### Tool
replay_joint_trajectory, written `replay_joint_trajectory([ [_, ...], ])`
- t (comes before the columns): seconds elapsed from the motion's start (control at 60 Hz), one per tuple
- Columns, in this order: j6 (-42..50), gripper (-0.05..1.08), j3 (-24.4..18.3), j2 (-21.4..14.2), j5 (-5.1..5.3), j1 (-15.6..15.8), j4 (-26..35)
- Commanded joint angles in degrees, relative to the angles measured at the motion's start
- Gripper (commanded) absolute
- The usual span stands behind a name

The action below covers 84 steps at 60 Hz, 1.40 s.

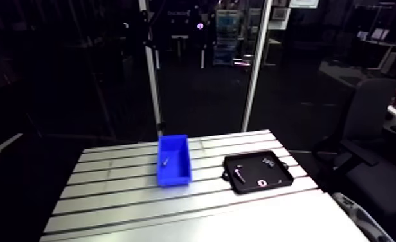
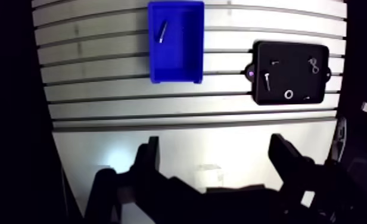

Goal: Pick up the M10 bolt from the tray and put it into the blue bin.

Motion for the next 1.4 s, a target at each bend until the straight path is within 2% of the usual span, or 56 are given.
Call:
replay_joint_trajectory([
  [0.017,-0.34,0.01,0.83,0.19,0.09,-1.29,-0.15],
  [0.233,-2.29,0.01,2.43,0.72,0.0,-1.48,-4.73],
  [0.433,-7.79,0.01,4.25,1.41,-0.09,-2.7,-5.43],
  [0.567,-11.95,0.01,5.75,2.14,0.07,-6.39,-5.61],
  [0.633,-17.57,0.01,7.5,2.14,0.17,-8.61,-6.8],
  [0.767,-23.18,0.01,10.22,2.14,-0.07,-9.3,-11.41],
  [0.95,-28.26,0.01,13.03,2.14,-0.09,-11.16,-12.54],
  [1.133,-34.25,0.01,16.57,2.32,-1.03,-12.64,-15.19],
  [1.2,-34.92,0.01,17.62,2.48,-1.77,-12.73,-17.54],
  [1.217,-35.12,0.01,18.23,2.57,-2.36,-12.74,-18.61],
  [1.233,-35.12,0.01,18.23,2.57,-2.36,-12.74,-18.61],
  [1.267,-35.61,0.01,19.6,2.67,-3.59,-12.83,-20.24],
  [1.4,-36.29,0.01,21.61,2.99,-4.22,-13.84,-22.15],
])
